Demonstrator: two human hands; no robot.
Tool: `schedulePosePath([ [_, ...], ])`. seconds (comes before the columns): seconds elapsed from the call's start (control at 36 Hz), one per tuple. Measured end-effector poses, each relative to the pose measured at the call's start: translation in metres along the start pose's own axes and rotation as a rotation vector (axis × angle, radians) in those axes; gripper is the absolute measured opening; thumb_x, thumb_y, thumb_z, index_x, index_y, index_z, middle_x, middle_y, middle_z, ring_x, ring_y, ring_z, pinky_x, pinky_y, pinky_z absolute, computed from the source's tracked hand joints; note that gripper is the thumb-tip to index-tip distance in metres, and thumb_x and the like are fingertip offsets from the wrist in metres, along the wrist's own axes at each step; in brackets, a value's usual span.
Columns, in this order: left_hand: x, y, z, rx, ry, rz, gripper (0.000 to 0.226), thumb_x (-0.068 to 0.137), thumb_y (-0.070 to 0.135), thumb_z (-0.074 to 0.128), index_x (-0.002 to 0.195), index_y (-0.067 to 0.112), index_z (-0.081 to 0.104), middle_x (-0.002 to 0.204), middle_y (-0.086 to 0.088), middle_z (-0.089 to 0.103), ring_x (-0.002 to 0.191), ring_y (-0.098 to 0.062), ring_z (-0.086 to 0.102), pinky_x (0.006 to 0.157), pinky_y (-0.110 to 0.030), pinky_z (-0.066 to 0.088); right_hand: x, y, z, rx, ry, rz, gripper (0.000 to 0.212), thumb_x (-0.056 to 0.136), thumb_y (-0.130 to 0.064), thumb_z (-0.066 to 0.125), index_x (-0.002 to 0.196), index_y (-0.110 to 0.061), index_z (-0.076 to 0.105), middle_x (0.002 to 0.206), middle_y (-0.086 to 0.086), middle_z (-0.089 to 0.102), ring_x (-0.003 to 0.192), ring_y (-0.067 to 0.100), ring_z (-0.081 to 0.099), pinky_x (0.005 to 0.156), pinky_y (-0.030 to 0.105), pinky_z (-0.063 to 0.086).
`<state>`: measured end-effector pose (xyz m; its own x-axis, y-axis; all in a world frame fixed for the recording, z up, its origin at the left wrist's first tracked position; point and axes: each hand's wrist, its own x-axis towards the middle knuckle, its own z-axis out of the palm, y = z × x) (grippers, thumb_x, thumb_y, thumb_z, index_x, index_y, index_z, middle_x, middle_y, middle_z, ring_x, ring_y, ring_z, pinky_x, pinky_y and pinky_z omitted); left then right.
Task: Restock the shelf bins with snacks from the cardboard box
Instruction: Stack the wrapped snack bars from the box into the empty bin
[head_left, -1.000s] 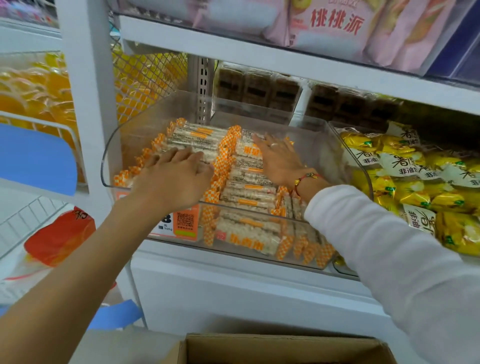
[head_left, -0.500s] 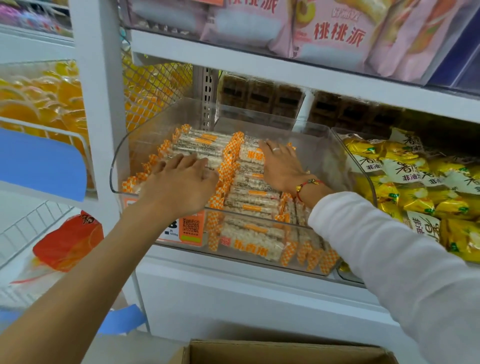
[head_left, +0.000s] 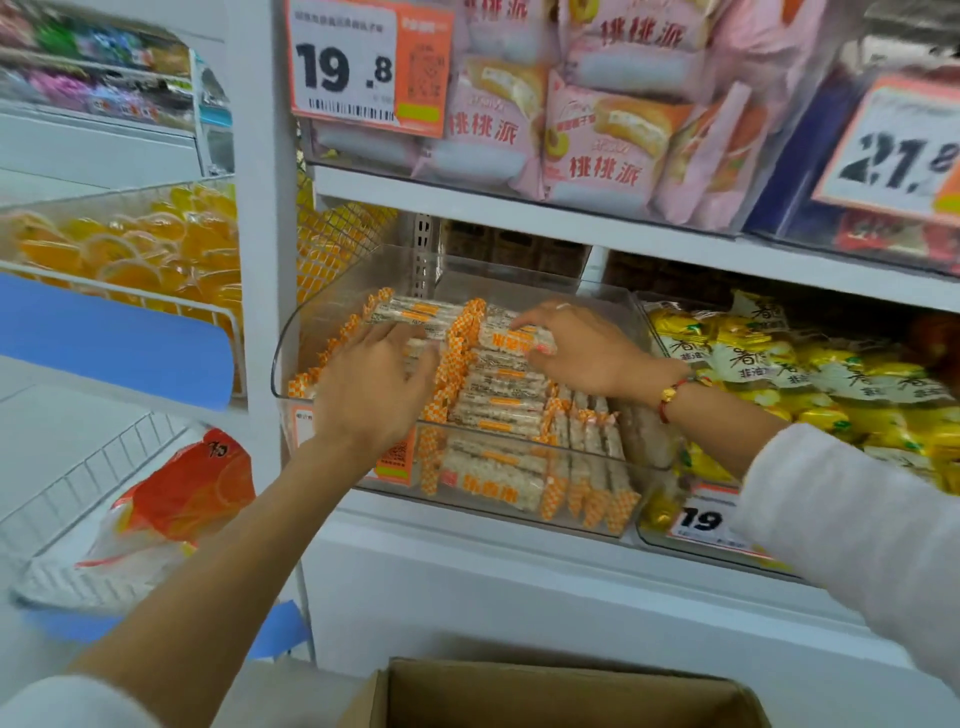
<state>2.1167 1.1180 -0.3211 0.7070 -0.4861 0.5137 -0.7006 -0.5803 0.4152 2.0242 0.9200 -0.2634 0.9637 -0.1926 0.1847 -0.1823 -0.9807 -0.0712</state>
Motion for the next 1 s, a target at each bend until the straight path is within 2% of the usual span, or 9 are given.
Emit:
schedulePosePath([
  [0.14,-0.033,0.022,-0.003,-0.068,0.266,0.236,0.03,0.093,0.031,0.043,0.104,0.019,0.067,0.107,0.001,0.066,0.103,-0.023,0.055,0.087,-0.037,0.038,-0.082,-0.019,-0.021,0.181,0.145,-0.082,0.028,0.093,-0.027,0.059,0.12,-0.029,0.063,0.101,-0.009,0.061,0.092,0.015,0.059,0.079,0.033,0.048],
  [0.22,-0.056,0.049,-0.004,-0.111,0.258,0.35,0.022,0.09,0.022,0.049,0.103,0.017,0.067,0.106,0.001,0.067,0.099,-0.023,0.056,0.084,-0.036,0.039,-0.137,-0.023,-0.017,0.303,0.108,-0.068,0.025,0.091,-0.02,0.062,0.114,-0.028,0.067,0.088,-0.012,0.064,0.07,0.004,0.057,0.064,0.019,0.043],
  [0.28,-0.075,0.065,0.0,-0.19,0.206,0.33,0.026,0.09,0.024,0.046,0.104,0.017,0.066,0.11,0.0,0.066,0.102,-0.024,0.058,0.083,-0.037,0.044,-0.171,-0.02,-0.003,0.387,-0.001,-0.013,0.022,0.091,-0.019,0.062,0.111,-0.027,0.068,0.083,-0.012,0.064,0.067,0.003,0.058,0.062,0.015,0.041],
  [0.42,-0.148,0.082,0.03,-0.313,0.094,0.181,0.019,0.094,0.022,0.05,0.103,0.023,0.066,0.112,0.008,0.064,0.104,-0.011,0.052,0.069,-0.029,0.05,-0.24,0.007,0.059,0.5,-0.239,0.178,0.02,0.096,-0.024,0.057,0.112,-0.034,0.065,0.093,-0.013,0.062,0.083,0.006,0.06,0.077,0.029,0.05],
  [0.58,-0.247,0.053,0.078,-0.248,-0.119,0.123,0.017,0.093,0.017,0.053,0.101,0.027,0.065,0.108,0.012,0.063,0.095,-0.005,0.054,0.063,-0.026,0.048,-0.309,0.024,0.148,0.593,-0.301,0.394,0.024,0.097,-0.022,0.053,0.117,-0.031,0.063,0.106,-0.011,0.062,0.101,0.01,0.061,0.09,0.028,0.05],
  [0.67,-0.279,0.032,0.098,-0.182,-0.331,0.068,0.022,0.09,0.01,0.059,0.103,0.026,0.066,0.11,0.012,0.062,0.099,-0.007,0.058,0.072,-0.02,0.041,-0.336,0.028,0.19,0.536,-0.363,0.47,0.028,0.099,-0.023,0.047,0.123,-0.031,0.058,0.11,-0.01,0.062,0.099,0.013,0.063,0.078,0.021,0.049],
  [0.75,-0.304,0.011,0.117,-0.137,-0.516,0.013,0.022,0.092,0.013,0.055,0.105,0.028,0.065,0.109,0.018,0.059,0.103,-0.005,0.055,0.073,-0.018,0.041,-0.359,0.034,0.224,0.378,-0.436,0.472,0.04,0.098,-0.023,0.045,0.138,-0.027,0.047,0.123,0.0,0.061,0.108,0.017,0.059,0.081,0.029,0.049],
  [0.89,-0.327,-0.011,0.151,-0.033,-0.801,-0.246,0.028,0.095,0.022,0.05,0.12,0.028,0.061,0.122,0.009,0.058,0.11,-0.013,0.056,0.082,-0.027,0.047,-0.382,0.042,0.272,0.218,-0.584,0.463,0.048,0.096,-0.023,0.043,0.144,-0.02,0.039,0.141,0.01,0.047,0.127,0.029,0.045,0.099,0.036,0.043],
  [1.0,-0.326,-0.012,0.181,-0.105,-0.911,-0.444,0.021,0.095,0.021,0.051,0.111,0.019,0.064,0.114,-0.001,0.06,0.098,-0.018,0.058,0.073,-0.027,0.048,-0.378,0.045,0.301,0.175,-0.594,0.472,0.053,0.092,-0.021,0.046,0.144,-0.016,0.037,0.148,0.008,0.038,0.134,0.026,0.037,0.111,0.038,0.032],
])
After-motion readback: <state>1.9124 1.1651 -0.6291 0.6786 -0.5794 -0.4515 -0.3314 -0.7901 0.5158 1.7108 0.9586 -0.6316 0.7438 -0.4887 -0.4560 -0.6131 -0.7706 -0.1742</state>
